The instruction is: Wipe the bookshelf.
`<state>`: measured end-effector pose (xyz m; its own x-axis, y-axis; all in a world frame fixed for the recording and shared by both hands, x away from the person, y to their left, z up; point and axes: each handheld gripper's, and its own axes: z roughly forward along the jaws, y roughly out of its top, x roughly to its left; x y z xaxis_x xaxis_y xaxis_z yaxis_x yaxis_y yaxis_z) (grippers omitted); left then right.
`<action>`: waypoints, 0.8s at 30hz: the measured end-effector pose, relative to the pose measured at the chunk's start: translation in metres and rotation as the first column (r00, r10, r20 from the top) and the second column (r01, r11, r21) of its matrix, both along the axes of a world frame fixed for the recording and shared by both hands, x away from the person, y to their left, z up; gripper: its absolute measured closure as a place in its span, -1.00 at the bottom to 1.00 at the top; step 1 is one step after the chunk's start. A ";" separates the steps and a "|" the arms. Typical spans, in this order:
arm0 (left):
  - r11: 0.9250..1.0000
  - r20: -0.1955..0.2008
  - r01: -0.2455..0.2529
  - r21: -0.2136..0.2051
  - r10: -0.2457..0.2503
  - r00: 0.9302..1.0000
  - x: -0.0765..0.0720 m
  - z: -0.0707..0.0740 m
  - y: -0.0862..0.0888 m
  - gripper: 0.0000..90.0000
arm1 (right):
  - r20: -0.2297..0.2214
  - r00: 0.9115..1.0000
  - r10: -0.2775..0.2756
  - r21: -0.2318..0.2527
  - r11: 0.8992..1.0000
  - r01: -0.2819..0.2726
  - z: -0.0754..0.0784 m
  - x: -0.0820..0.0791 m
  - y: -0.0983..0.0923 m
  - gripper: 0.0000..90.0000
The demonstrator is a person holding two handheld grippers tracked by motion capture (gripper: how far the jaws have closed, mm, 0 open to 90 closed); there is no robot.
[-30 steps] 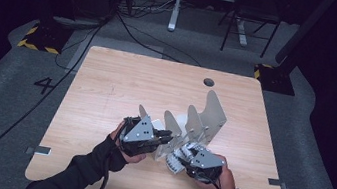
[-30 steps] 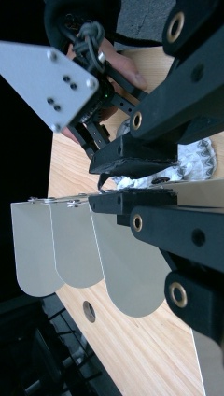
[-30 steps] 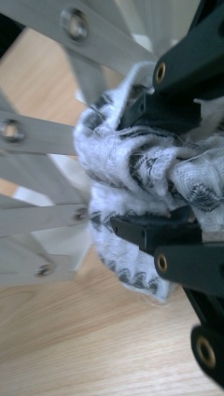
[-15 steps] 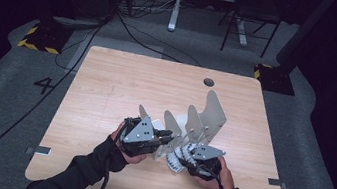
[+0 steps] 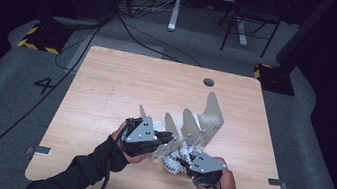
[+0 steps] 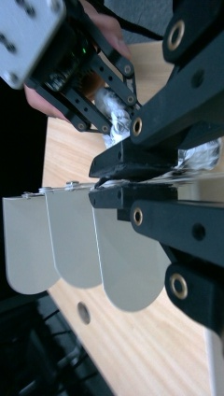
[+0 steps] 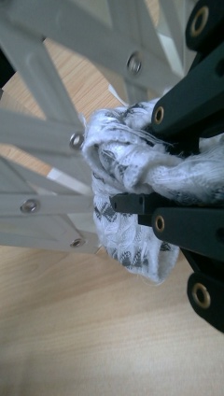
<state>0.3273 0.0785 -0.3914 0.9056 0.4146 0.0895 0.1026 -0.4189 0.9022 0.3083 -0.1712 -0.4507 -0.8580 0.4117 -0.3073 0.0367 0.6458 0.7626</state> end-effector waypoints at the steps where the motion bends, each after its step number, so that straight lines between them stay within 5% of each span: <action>1: 1.000 0.001 0.002 0.001 -0.002 1.000 0.000 0.000 0.000 0.85 | -0.004 1.000 0.003 0.001 1.000 -0.003 0.000 -0.001 0.000 0.73; 3: 1.000 0.000 0.009 0.001 -0.009 1.000 0.000 0.001 0.001 0.79 | -0.010 1.000 -0.006 -0.013 1.000 0.006 -0.001 -0.001 -0.001 0.73; 7: 0.999 0.011 0.013 -0.035 -0.012 1.000 -0.003 0.010 0.008 0.71 | -0.059 0.996 -0.073 0.038 0.996 0.075 -0.002 0.011 -0.016 0.73; 12: 0.999 0.004 0.015 -0.039 -0.015 1.000 -0.007 0.018 0.017 0.51 | -0.087 0.992 -0.090 0.050 0.994 0.094 -0.003 0.005 -0.028 0.72; 16: 1.000 -0.010 0.018 -0.008 -0.018 1.000 -0.012 0.017 0.020 0.32 | -0.096 0.989 -0.109 0.048 0.992 0.114 -0.004 0.000 -0.040 0.72; 24: 1.000 -0.024 0.011 -0.003 -0.011 1.000 -0.013 0.014 0.026 0.45 | -0.022 0.987 -0.159 0.140 0.977 0.161 0.013 -0.010 -0.065 0.72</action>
<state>0.3140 0.1048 -0.3778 0.9120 0.4047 0.0669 0.1192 -0.4175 0.9008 0.2982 -0.2359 -0.4376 -0.7806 0.5822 -0.2274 0.1397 0.5172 0.8444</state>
